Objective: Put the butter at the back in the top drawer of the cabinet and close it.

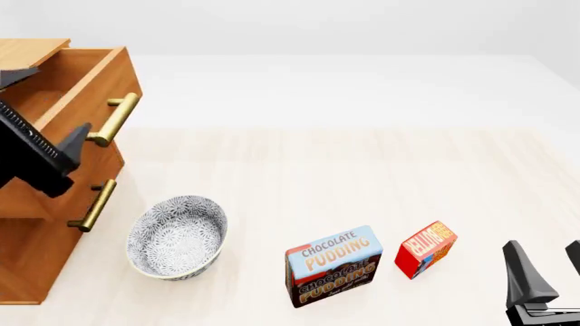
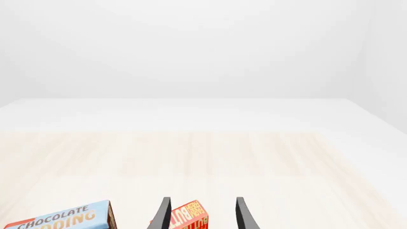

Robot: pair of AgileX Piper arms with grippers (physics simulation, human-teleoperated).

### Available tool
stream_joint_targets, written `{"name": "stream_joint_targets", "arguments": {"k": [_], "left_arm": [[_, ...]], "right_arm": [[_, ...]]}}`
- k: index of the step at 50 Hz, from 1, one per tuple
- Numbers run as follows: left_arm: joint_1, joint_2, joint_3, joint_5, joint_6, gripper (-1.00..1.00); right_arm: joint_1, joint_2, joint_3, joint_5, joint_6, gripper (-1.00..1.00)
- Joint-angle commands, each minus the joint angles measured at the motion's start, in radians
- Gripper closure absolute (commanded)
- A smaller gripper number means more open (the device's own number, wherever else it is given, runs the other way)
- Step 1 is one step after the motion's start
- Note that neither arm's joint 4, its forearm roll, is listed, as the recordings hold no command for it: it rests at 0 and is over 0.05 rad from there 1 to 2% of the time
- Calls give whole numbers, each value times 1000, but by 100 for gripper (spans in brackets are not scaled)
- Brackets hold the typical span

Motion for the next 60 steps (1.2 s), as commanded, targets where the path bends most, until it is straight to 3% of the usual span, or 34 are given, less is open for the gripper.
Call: {"name": "stream_joint_targets", "arguments": {"k": [1, 7, 8, 9, 10, 11, 13, 16, 22, 23, 25, 26, 27, 36, 38, 60], "left_arm": [[0, -6, -140, 182, -137, -100], [-7, 47, -260, 286, -229, -100], [-13, 72, -296, 337, -287, -100], [-13, 72, -297, 338, -287, -100], [-29, 106, -366, 388, -350, -100], [-29, 107, -368, 389, -350, -100], [-24, 162, -478, 488, -441, -100], [-25, 191, -527, 538, -519, -100], [-16, 214, -590, 590, -591, -100], [5, 215, -627, 621, -633, -100], [31, 208, -643, 635, -647, -100], [27, 254, -726, 713, -725, -100], [25, 258, -731, 720, -747, -100], [75, 228, -706, 729, -782, -100], [66, 246, -724, 750, -819, -100], [70, 295, -757, 805, -908, -100]], "right_arm": [[0, 0, 0, 0, 0, -100], [0, 0, 0, 0, 0, -100], [0, 0, 0, 0, 0, -100], [0, 0, 0, 0, 0, -100], [0, 0, 0, 0, 0, -100], [0, 0, 0, 0, 0, -100], [0, 0, 0, 0, 0, -100], [0, 0, 0, 0, 0, -100], [0, 0, 0, 0, 0, -100], [0, 0, 0, 0, 0, -100], [0, 0, 0, 0, 0, -100], [0, 0, 0, 0, 0, -100], [0, 0, 0, 0, 0, -100], [0, 0, 0, 0, 0, -100], [0, 0, 0, 0, 0, -100], [0, 0, 0, 0, 0, -100]]}}
